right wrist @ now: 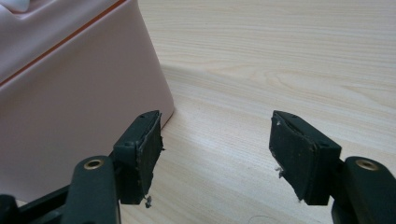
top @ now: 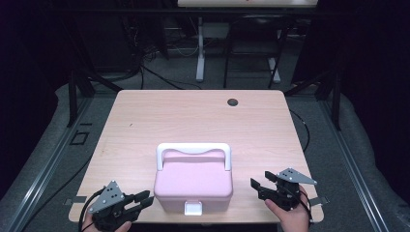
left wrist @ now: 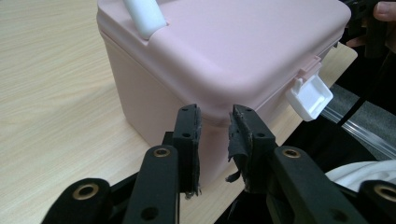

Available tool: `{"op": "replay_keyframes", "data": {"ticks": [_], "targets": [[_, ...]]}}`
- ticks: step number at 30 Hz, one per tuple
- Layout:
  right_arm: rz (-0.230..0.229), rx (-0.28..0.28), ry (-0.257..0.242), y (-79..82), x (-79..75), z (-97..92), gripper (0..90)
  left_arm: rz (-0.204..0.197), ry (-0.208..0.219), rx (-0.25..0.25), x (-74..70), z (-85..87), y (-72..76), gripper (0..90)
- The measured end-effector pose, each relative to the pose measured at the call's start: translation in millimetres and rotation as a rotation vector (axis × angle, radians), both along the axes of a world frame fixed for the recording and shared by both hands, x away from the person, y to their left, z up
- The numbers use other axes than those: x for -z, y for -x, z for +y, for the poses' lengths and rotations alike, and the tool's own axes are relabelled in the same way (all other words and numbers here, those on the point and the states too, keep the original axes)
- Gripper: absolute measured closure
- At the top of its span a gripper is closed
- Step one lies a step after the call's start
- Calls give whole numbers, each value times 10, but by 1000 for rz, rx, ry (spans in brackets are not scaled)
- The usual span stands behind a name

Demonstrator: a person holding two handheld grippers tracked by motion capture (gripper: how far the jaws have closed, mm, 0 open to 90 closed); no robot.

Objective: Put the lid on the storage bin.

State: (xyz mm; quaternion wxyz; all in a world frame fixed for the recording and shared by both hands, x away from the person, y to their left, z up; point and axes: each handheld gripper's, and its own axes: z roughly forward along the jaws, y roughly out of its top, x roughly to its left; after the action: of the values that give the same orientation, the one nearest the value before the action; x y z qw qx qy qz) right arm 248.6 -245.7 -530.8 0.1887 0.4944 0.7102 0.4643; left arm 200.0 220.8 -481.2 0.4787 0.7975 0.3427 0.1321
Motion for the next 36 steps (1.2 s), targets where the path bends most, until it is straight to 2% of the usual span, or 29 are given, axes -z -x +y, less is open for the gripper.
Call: {"op": "replay_keyframes", "data": {"ticks": [5,14,18,24,28,35,36], "targets": [[1,1,0,0,-1,3,336,4,10,-19,6,32,-29,668],[16,-4,-3,-14,7,6,351,4,1,-62,-44,96,-145,587],[22,-4,-9,-18,6,3,351,6,24,-92,-77,120,-225,531],[27,-8,-2,-24,6,4,355,-3,23,-120,-165,142,-377,503],[28,-8,-1,-25,7,4,356,-17,-6,-154,-190,145,-513,491],[24,-1,12,-24,6,-5,353,14,-18,-194,-136,161,-749,486],[23,-1,12,-23,5,-6,353,17,-9,-204,-121,160,-775,485]]}}
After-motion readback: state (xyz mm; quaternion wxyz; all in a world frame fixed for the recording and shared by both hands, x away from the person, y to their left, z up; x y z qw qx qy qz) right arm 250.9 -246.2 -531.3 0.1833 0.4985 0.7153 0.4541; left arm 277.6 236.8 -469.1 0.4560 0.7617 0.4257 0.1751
